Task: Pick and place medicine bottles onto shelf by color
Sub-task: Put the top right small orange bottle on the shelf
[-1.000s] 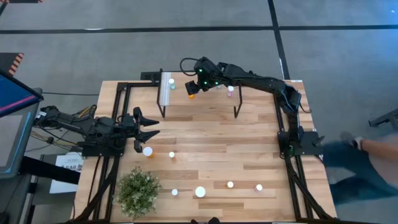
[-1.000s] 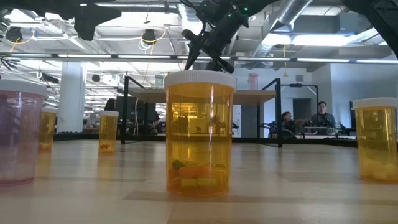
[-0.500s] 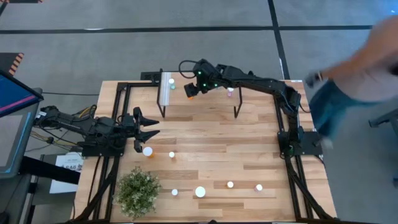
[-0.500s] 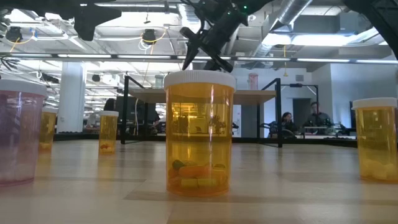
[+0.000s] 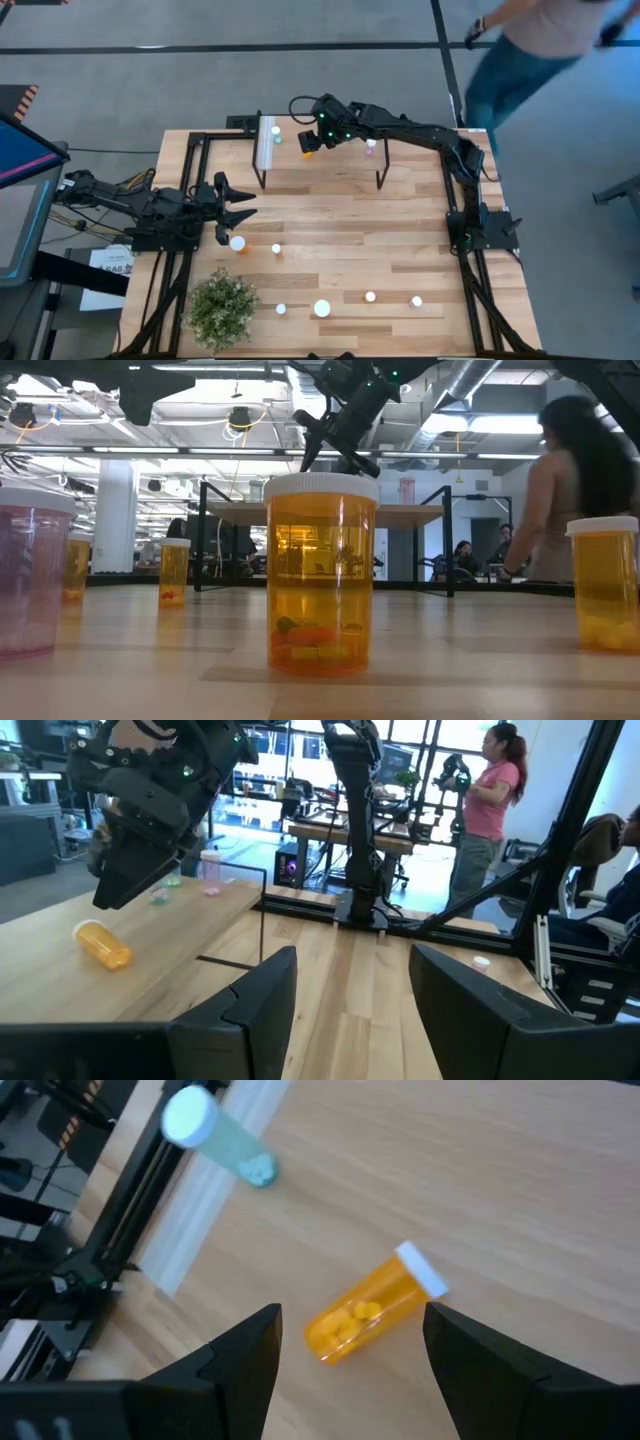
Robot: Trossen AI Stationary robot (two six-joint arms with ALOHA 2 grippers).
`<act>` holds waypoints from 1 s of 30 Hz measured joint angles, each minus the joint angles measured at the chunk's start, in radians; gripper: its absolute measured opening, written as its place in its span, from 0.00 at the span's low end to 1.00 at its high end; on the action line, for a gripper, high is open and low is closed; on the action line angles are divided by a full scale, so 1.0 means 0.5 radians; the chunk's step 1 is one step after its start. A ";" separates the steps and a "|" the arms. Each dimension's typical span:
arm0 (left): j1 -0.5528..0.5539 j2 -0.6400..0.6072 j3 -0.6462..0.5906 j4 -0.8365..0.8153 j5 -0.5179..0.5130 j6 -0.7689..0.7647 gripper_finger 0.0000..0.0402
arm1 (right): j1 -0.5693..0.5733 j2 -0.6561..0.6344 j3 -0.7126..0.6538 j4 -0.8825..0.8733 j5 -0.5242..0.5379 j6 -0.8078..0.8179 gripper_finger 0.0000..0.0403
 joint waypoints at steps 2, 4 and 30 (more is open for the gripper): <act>0.000 -0.001 0.000 0.000 -0.002 0.000 0.46 | -0.001 0.000 0.000 -0.005 0.004 0.004 0.66; 0.000 0.000 0.000 0.000 -0.011 0.000 0.46 | -0.004 0.000 0.000 -0.005 0.004 0.004 0.66; 0.000 -0.001 0.000 -0.010 -0.013 0.005 0.46 | -0.047 0.170 0.031 -0.052 -0.073 -0.216 0.66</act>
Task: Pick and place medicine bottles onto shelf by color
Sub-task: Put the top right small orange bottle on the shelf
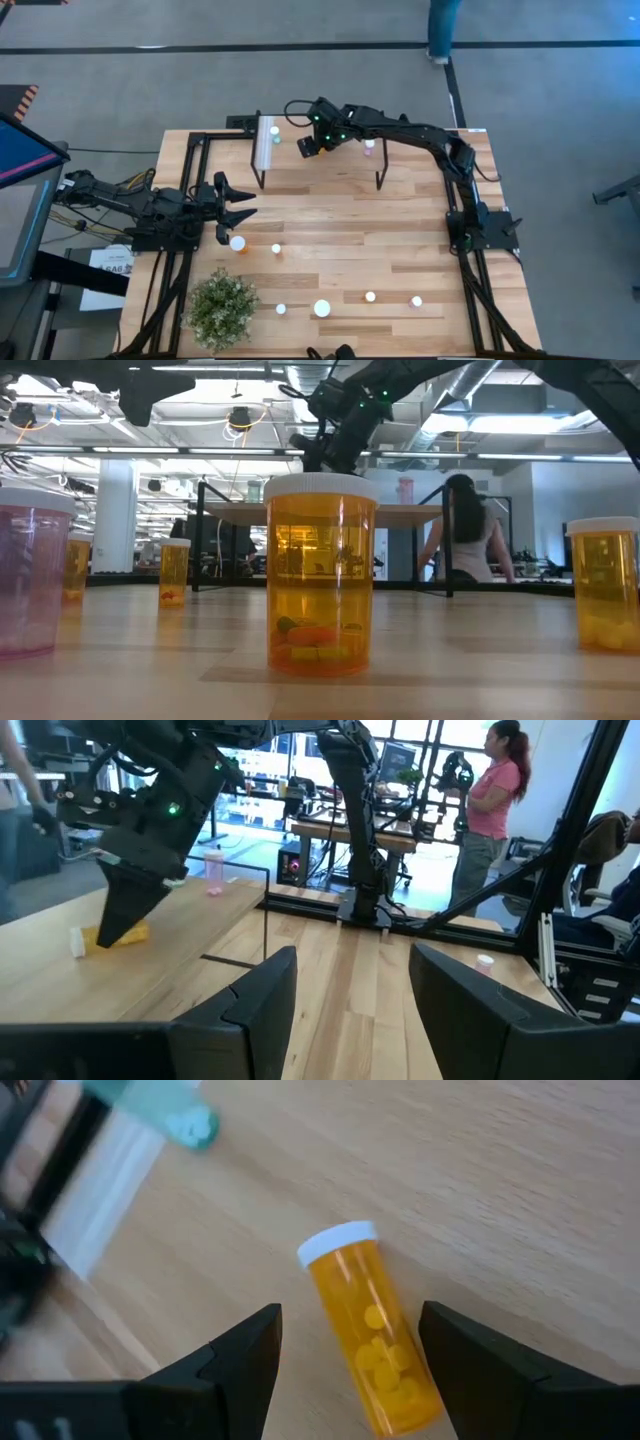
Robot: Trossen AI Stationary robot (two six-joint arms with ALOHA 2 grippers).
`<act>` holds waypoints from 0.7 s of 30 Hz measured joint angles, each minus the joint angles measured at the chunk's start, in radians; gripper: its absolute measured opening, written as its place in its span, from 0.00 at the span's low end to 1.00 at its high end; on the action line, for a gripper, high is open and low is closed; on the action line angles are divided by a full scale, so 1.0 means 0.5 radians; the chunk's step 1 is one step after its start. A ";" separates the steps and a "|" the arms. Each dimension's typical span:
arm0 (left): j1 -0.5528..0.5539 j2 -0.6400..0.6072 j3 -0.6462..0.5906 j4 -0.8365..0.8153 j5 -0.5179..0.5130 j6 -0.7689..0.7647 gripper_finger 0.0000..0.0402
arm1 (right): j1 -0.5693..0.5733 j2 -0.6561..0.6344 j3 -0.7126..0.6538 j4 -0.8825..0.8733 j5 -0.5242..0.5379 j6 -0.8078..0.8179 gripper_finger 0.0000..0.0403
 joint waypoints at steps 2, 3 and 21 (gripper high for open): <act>0.000 0.001 0.000 0.000 0.000 -0.001 0.46 | 0.003 0.004 0.025 -0.059 0.003 -0.090 0.66; 0.000 0.000 0.000 0.000 0.000 -0.001 0.46 | 0.008 0.004 0.026 -0.069 0.003 -0.130 0.66; 0.000 0.000 0.000 0.002 0.000 -0.002 0.46 | 0.100 0.004 0.027 -0.202 0.313 -0.635 0.57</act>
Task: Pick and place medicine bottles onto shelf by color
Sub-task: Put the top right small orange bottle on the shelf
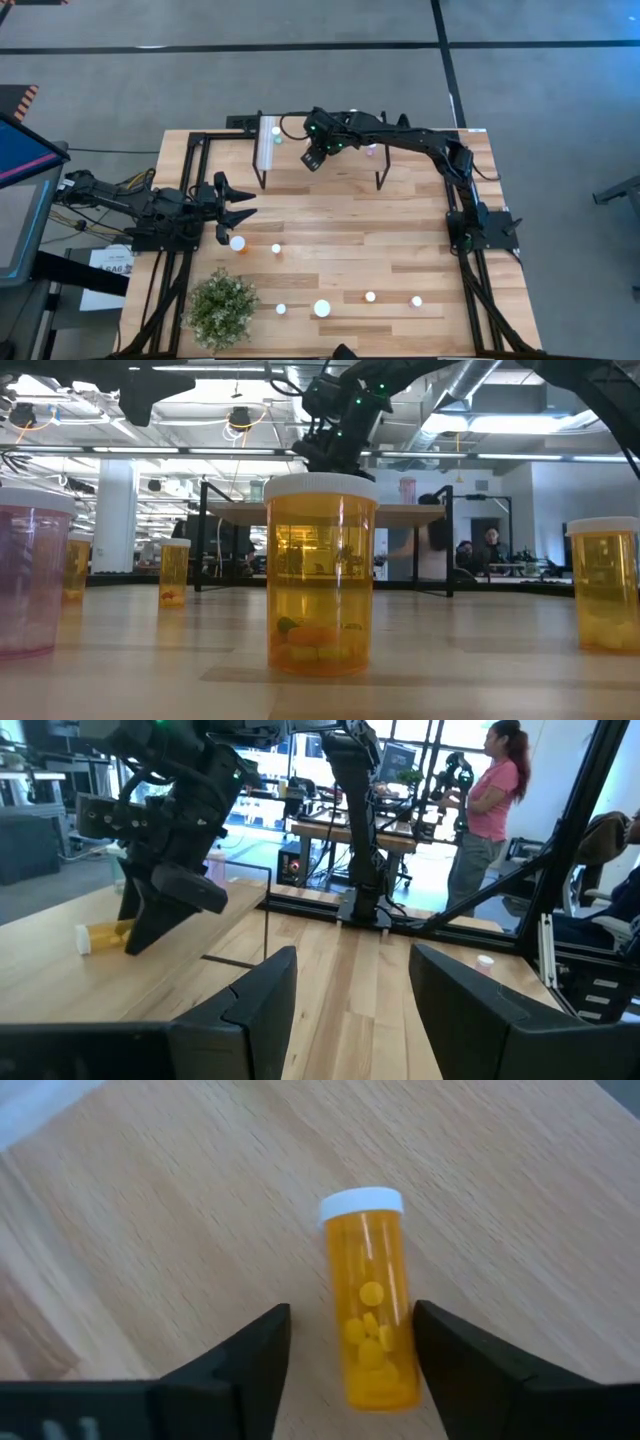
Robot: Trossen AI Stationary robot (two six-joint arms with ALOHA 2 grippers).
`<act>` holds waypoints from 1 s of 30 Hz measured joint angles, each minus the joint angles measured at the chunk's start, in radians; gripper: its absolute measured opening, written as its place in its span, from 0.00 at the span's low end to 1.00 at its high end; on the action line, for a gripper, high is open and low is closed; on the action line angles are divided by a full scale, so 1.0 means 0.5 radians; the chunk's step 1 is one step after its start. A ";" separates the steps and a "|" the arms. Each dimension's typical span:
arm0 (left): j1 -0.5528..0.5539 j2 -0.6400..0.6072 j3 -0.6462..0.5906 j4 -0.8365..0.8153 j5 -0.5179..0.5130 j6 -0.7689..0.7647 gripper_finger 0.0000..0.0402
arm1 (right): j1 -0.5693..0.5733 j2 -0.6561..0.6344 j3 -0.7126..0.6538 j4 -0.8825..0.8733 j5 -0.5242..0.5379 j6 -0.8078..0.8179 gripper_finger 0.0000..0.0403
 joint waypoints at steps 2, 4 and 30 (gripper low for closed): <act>0.000 0.000 0.000 0.000 0.000 -0.003 0.46 | -0.001 0.000 0.000 -0.005 0.002 -0.012 0.52; 0.000 0.000 0.000 0.000 0.000 -0.002 0.46 | -0.001 0.000 0.000 -0.006 0.007 -0.025 0.46; -0.001 0.012 -0.001 0.023 0.001 -0.004 0.46 | 0.194 -0.304 -0.002 0.070 0.009 -0.090 0.27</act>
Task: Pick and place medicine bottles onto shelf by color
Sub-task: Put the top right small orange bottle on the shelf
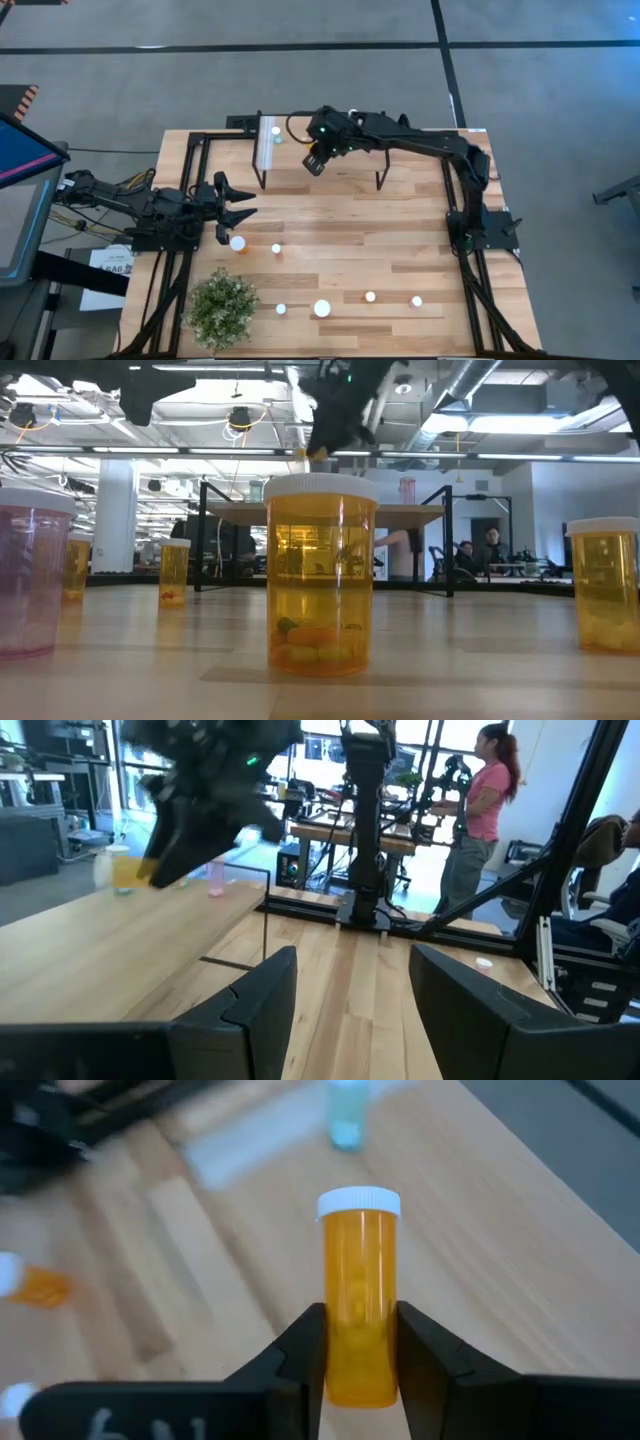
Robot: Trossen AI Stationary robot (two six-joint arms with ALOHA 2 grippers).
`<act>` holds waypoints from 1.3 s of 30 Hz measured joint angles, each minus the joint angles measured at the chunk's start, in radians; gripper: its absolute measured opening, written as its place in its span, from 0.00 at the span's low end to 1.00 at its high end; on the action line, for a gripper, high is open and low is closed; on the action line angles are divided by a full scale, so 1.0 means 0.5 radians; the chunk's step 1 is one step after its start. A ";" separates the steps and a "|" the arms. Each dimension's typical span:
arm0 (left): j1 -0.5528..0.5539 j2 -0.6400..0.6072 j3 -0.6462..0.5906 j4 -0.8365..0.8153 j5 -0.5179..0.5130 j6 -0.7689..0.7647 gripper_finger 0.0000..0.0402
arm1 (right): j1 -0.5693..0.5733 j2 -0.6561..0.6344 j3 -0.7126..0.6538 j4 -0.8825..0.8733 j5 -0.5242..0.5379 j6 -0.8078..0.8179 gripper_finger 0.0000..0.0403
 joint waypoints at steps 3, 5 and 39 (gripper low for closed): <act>0.000 0.036 0.000 0.038 0.004 -0.009 0.46 | 0.101 -0.056 0.000 0.044 0.001 -0.040 0.27; 0.001 0.085 0.000 0.094 0.022 -0.002 0.46 | 0.184 -0.067 0.000 0.091 0.001 -0.069 0.28; 0.008 0.644 0.001 0.868 0.059 0.105 0.56 | 0.745 -0.521 -1.632 2.657 -0.159 -0.112 0.28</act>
